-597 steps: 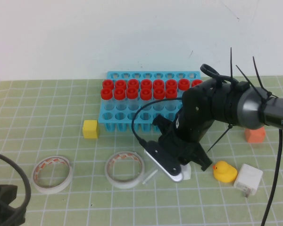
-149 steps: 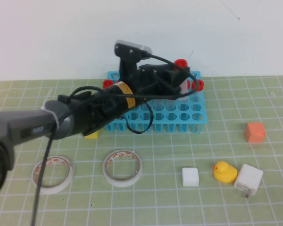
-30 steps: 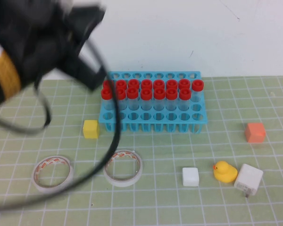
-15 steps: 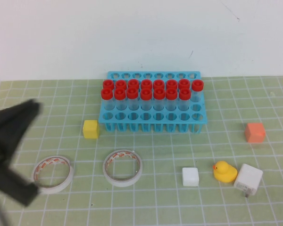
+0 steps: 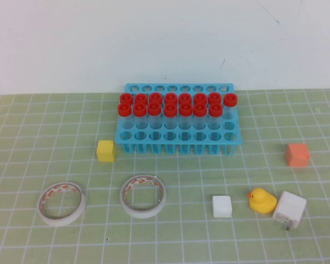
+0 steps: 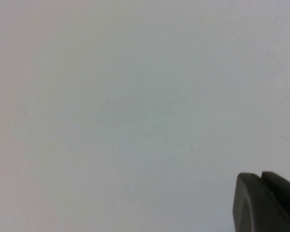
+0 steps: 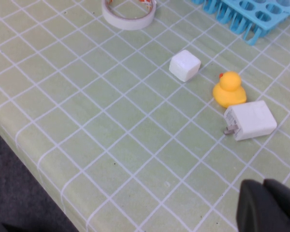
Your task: Place the test tubes
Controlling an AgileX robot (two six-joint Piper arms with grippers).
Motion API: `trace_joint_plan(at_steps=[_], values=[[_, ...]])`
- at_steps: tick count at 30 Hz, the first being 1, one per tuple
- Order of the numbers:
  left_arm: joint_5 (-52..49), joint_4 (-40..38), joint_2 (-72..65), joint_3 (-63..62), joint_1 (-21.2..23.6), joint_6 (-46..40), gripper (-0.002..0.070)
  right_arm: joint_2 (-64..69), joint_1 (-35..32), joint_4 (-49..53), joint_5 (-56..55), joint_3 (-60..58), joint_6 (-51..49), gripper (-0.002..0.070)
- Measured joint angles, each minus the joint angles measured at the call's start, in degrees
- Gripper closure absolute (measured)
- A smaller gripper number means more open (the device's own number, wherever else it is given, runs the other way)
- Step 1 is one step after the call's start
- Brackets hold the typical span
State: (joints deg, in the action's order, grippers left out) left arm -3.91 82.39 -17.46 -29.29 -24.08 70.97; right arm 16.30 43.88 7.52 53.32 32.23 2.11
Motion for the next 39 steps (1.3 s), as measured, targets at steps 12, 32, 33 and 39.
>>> trace_joint_plan(at_steps=[12, 32, 33, 39], values=[[-5.57, 2.49, 0.47, 0.0, 0.0, 1.08, 0.0675, 0.0, 0.0, 0.0, 0.0, 0.0, 0.1, 0.0678], [-2.55, -65.45, 6.66, 14.83, 17.15, -55.86, 0.0675, 0.0, 0.0, -0.22, 0.0, 0.0, 0.1, 0.0678], [-1.28, -68.1, 8.16, 16.4, 17.29, -58.47, 0.0675, 0.0, 0.0, -0.22, 0.0, 0.0, 0.1, 0.0678], [0.71, -77.42, 16.79, 25.17, 17.62, -67.05, 0.0675, 0.0, 0.0, -0.32, 0.0, 0.0, 0.1, 0.0678]])
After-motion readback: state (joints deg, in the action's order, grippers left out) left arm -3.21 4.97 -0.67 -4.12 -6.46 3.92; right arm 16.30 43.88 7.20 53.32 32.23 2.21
